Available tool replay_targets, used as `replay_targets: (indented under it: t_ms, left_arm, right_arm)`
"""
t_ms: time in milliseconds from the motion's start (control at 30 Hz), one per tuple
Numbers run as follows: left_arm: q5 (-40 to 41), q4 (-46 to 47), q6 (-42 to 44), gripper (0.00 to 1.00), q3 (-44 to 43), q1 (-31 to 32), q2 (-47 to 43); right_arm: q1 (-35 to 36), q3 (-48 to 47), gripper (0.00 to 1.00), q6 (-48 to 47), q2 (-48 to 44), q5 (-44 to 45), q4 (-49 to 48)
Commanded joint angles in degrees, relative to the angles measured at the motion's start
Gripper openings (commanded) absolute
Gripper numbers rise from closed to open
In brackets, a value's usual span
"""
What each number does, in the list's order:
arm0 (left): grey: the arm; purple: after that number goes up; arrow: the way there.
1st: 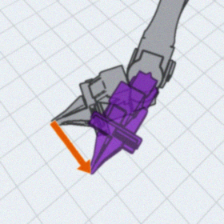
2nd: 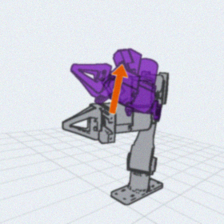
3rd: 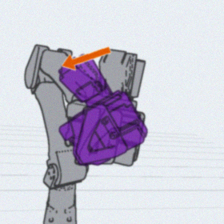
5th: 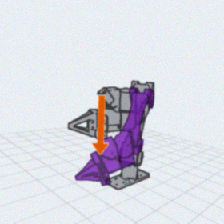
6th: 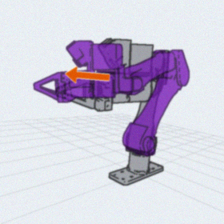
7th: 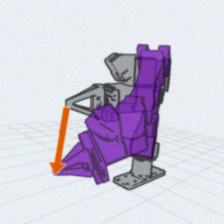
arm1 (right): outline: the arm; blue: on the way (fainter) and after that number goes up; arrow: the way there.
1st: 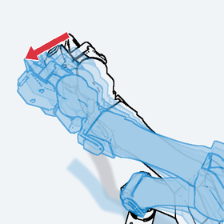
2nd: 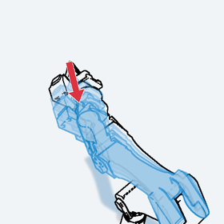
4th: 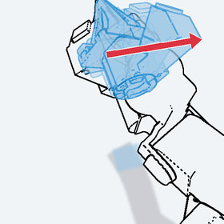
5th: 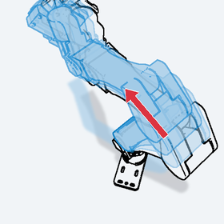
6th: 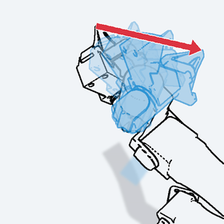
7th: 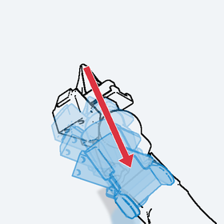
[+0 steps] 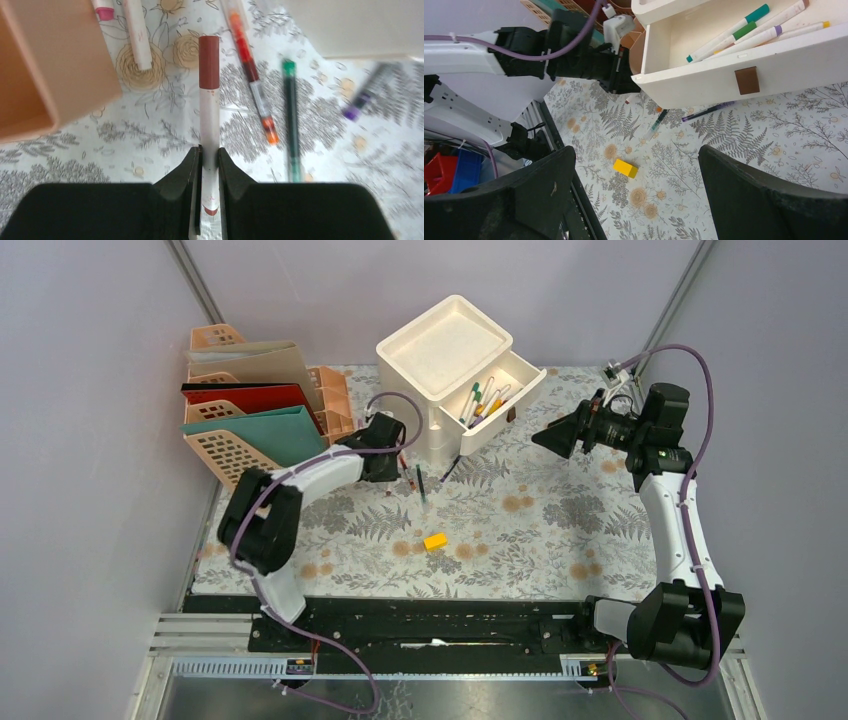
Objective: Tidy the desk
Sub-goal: Pick up the stationery from the center of the board.
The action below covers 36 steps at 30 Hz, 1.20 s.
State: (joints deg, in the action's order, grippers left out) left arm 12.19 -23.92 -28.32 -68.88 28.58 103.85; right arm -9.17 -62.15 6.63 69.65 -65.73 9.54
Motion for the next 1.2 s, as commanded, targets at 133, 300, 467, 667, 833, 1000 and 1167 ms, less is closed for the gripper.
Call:
replay_targets:
  t_ms: [133,300,467,667,833,1000,1167]
  left_arm:
    - [-9.7,10.7,-1.2,0.0,14.4,0.7,-23.8]
    - [-17.5,19.9,-0.3,0.0,23.8,0.7,-40.7]
    - [-25.3,31.1,-1.6,0.0,28.6,0.9,-50.3]
    - [-31.8,41.6,-7.7,0.0,26.5,1.4,-48.9]
    - [-31.4,45.5,-8.4,0.0,21.9,5.6,-43.9]
    - [-29.5,51.4,-9.2,0.0,19.1,10.7,-38.2]
    - [-27.3,54.8,-9.8,0.0,16.4,14.5,-33.4]
  right_arm:
    - [-0.2,-0.2,1.0,2.9,-0.2,-5.8,-5.0]
    - [0.9,-0.2,1.0,4.5,-0.1,-7.9,-6.4]
    - [4.9,-0.4,1.0,5.1,0.3,-9.7,-6.3]
    - [10.2,-1.4,1.0,7.1,1.3,-10.7,-6.4]
    - [13.6,1.4,1.0,18.7,1.3,-11.0,-19.8]
    - [13.9,4.6,1.0,33.6,2.0,-10.7,-36.0]
    - [14.7,4.4,0.99,35.7,2.5,-9.3,-37.1]
